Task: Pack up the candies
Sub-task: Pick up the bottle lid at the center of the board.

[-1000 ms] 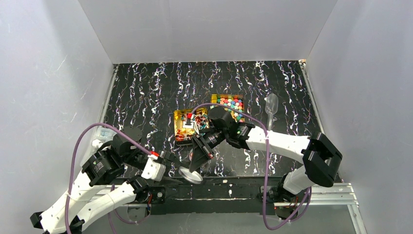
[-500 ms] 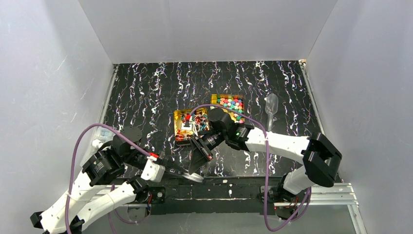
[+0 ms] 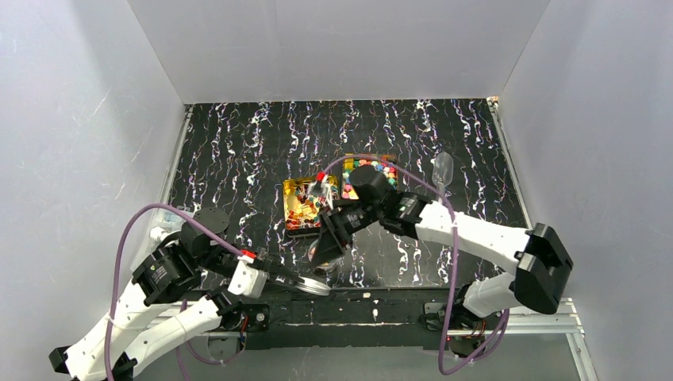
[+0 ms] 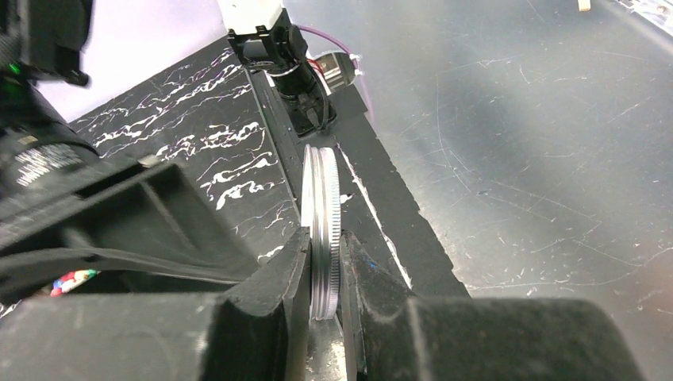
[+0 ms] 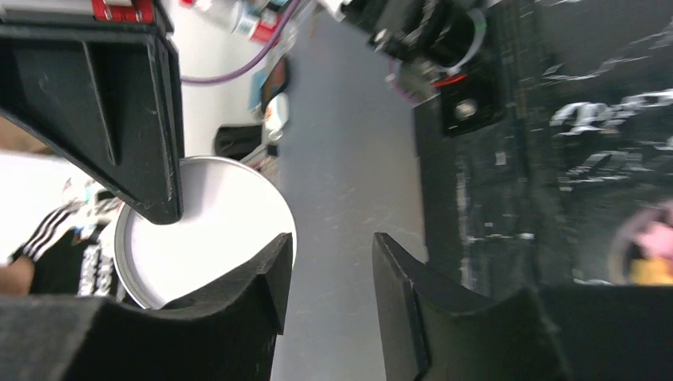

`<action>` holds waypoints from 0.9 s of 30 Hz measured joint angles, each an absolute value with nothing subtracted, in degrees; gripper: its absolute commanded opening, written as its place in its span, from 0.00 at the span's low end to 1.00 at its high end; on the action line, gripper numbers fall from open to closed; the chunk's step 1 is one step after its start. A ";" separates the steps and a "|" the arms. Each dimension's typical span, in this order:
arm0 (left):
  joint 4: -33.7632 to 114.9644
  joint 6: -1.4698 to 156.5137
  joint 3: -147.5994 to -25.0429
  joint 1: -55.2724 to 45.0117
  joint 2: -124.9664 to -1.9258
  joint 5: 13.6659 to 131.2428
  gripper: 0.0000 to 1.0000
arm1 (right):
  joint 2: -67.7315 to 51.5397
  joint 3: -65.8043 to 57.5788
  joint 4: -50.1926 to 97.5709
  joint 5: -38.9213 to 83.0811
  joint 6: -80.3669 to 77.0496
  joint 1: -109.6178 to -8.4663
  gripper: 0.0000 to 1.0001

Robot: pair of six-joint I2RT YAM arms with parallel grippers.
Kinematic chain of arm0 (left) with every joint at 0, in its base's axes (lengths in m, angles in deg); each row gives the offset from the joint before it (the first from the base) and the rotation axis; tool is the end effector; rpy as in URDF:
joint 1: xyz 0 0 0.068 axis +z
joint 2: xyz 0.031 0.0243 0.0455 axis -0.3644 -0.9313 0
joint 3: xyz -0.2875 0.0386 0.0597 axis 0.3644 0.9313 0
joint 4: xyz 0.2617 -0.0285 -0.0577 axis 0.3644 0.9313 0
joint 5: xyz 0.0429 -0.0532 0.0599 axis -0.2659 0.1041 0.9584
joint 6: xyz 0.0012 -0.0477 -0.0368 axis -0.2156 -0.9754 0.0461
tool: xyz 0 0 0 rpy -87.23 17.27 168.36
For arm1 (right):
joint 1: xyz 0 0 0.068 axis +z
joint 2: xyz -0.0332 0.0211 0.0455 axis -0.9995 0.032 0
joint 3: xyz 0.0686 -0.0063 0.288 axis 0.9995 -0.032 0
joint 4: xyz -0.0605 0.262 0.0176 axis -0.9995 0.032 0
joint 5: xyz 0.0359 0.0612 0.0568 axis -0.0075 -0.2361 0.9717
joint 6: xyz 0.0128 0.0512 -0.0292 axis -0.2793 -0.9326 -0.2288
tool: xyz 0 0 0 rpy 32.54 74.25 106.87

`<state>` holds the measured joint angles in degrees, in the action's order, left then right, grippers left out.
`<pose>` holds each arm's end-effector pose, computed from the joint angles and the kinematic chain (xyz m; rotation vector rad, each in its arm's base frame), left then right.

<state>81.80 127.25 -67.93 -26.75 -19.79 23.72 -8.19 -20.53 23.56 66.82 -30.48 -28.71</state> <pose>0.0266 -0.0856 0.3869 1.6786 0.7828 -1.0401 0.1354 0.2990 0.3212 -1.1888 2.0436 1.8578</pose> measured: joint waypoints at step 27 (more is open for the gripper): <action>62.78 72.68 -58.12 -26.79 -23.57 59.15 0.00 | -40.14 -26.30 39.74 34.19 -4.23 -35.70 0.98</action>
<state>62.78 72.68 -58.12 -26.79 -23.57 59.15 -40.14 -26.30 39.74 34.19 -4.23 -35.70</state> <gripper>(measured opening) 0.142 0.983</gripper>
